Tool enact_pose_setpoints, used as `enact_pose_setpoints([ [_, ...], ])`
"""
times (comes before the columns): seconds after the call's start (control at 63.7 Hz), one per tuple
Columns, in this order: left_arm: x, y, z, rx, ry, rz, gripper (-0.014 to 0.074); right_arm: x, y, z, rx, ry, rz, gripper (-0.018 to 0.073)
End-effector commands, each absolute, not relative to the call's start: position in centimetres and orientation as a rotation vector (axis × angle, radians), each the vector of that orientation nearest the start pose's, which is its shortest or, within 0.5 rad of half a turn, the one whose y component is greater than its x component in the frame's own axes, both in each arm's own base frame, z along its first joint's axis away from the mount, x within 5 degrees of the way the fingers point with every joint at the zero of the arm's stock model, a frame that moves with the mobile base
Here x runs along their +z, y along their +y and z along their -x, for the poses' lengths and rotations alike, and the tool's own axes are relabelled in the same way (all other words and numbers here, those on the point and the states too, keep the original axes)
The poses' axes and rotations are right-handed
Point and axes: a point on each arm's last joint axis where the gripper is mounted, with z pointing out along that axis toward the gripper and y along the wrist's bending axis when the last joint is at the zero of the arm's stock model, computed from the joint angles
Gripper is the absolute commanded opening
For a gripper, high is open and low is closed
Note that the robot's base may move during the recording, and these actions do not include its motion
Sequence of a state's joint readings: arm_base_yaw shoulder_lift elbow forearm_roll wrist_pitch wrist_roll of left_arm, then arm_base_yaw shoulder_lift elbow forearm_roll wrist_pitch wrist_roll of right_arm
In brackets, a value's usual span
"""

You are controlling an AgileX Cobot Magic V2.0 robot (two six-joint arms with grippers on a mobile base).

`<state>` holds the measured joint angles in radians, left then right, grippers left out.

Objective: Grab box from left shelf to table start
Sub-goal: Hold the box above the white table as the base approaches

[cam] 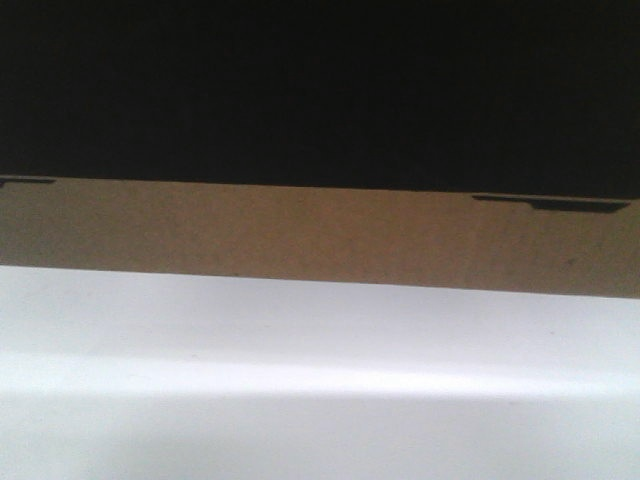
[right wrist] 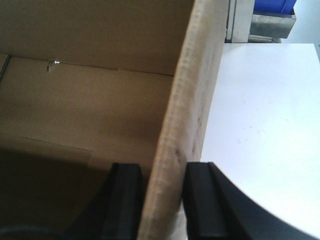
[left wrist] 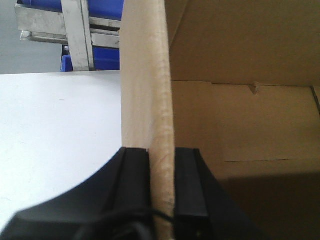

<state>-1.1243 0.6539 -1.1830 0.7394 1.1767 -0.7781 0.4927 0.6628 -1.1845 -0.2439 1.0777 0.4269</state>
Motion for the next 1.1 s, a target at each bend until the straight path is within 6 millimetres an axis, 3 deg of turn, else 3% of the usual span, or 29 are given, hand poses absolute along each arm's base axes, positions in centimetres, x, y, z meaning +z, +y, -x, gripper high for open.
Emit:
enact_pose_setpoints([
  [0.0, 48.2, -2.9, -7.3, -0.515, 1.744, -0.251, -0.0094, 46.7, 1.2, -7.6, 0.237, 1.88, 0.056, 0.0057],
  [0.329, 47.8, -5.5, -8.1, -0.53, 1.785, -0.303, -0.0094, 46.8, 1.3, -7.6, 0.24, 1.872, 0.058, 0.0057],
  [0.565, 47.8, -5.6, -8.1, -0.533, 1.789, -0.305, -0.0094, 46.8, 1.4, -7.6, 0.261, 1.875, 0.059, 0.0057],
  [0.832, 47.5, -5.8, -7.9, -0.557, 1.818, -0.327, -0.0094, 46.9, 0.0, -7.8, 0.08, 1.912, -0.027, 0.0057],
  [1.083, 47.5, -5.9, -7.9, -0.553, 1.82, -0.337, -0.0094, 47.6, -0.3, -7.7, 0.058, 1.909, -0.035, 0.0057],
])
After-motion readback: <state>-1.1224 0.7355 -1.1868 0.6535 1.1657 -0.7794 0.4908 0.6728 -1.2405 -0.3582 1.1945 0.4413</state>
